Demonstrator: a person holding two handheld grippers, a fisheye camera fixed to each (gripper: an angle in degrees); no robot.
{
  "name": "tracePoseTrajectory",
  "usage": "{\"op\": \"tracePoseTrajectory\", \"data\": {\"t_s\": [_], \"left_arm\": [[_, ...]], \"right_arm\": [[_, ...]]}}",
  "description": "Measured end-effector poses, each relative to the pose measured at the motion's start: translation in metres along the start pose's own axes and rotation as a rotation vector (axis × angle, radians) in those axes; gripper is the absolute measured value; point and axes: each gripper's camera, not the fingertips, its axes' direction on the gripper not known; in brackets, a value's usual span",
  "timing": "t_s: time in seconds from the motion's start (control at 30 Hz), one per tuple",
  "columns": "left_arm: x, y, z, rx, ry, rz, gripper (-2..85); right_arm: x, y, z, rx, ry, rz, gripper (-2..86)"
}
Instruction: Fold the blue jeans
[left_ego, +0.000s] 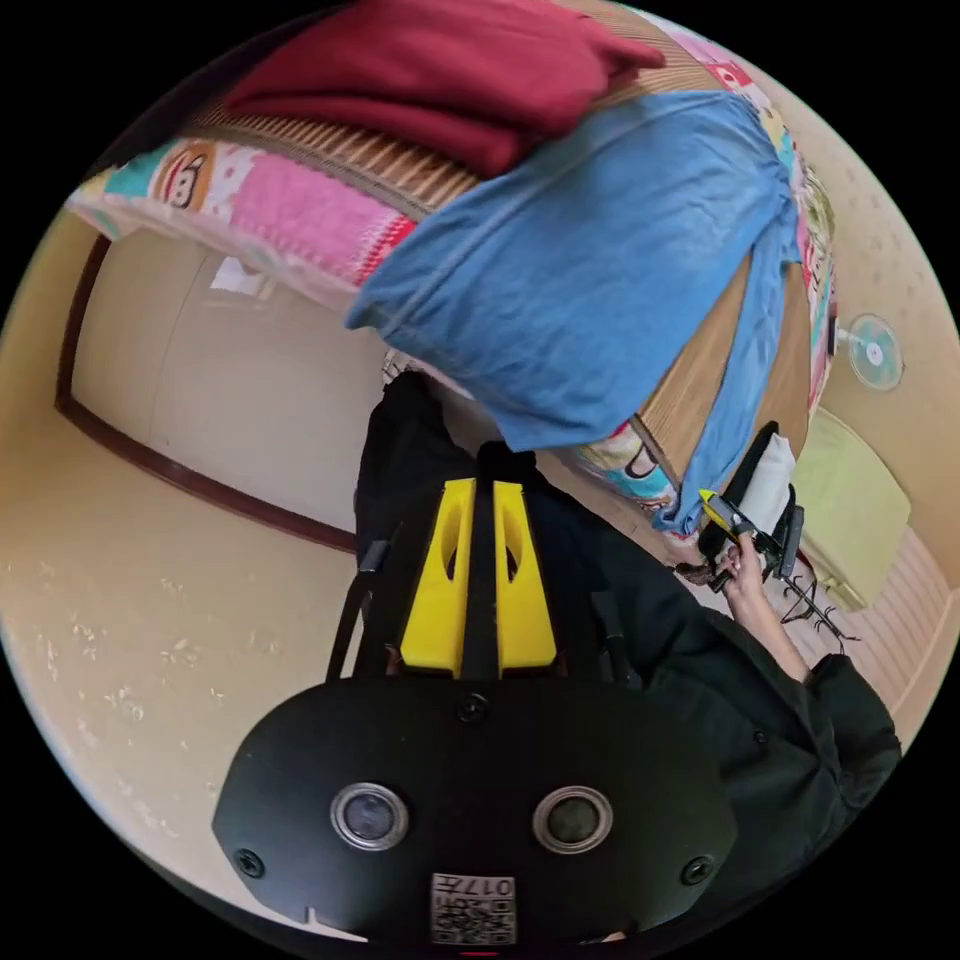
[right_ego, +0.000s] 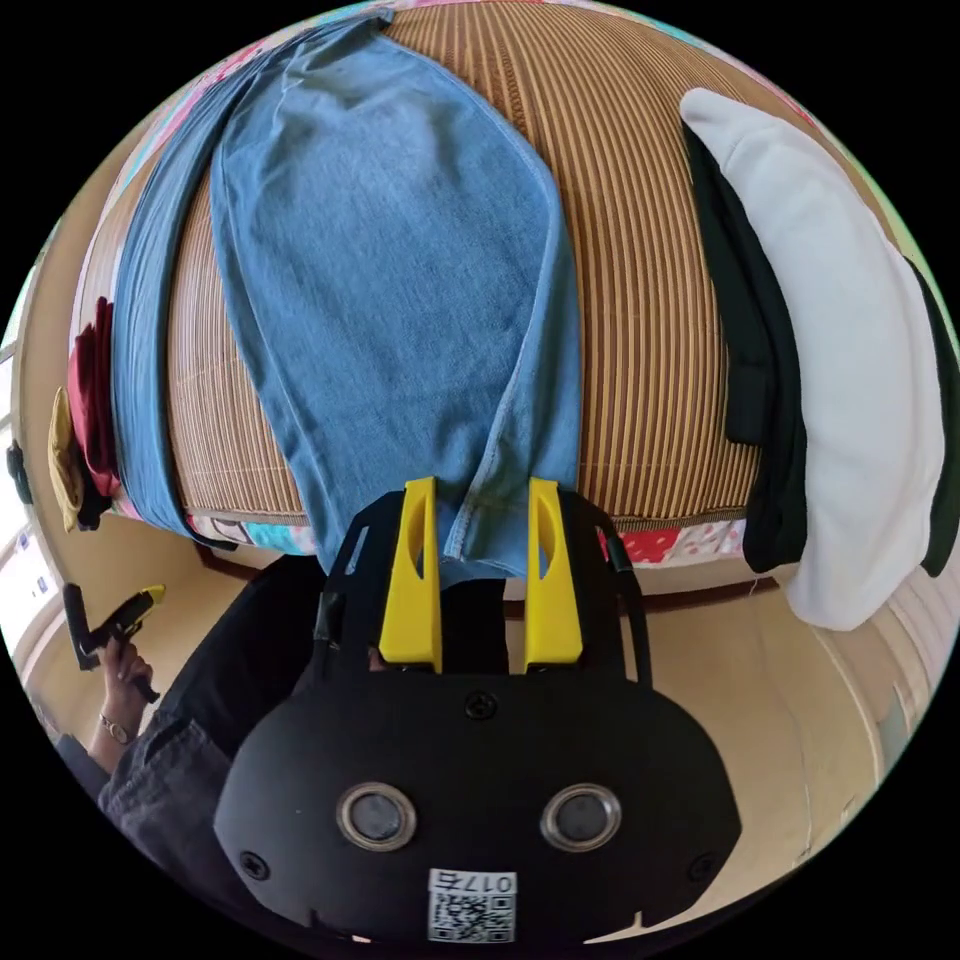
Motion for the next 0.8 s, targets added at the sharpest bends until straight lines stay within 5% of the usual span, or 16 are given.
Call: {"op": "tracePoseTrajectory", "data": {"t_s": [0.13,0.4,0.63,0.8], "left_arm": [[0.08,0.0,0.014,-0.008,0.077,0.211,3.1],[0.253,0.029,0.058,-0.13,0.245,0.571,10.0],[0.325,0.058,0.108,-0.164,0.271,0.586,13.2],[0.315,0.097,0.101,0.004,0.082,0.594,2.0]], "right_arm": [[0.032,0.041,-0.017,0.003,-0.158,-0.071,3.8],[0.102,0.155,-0.112,0.171,-0.816,-0.25,1.8],[0.062,0.185,-0.163,0.167,-0.937,-0.552,2.0],[0.017,0.188,-0.149,0.02,-0.839,-0.795,2.7]]}}
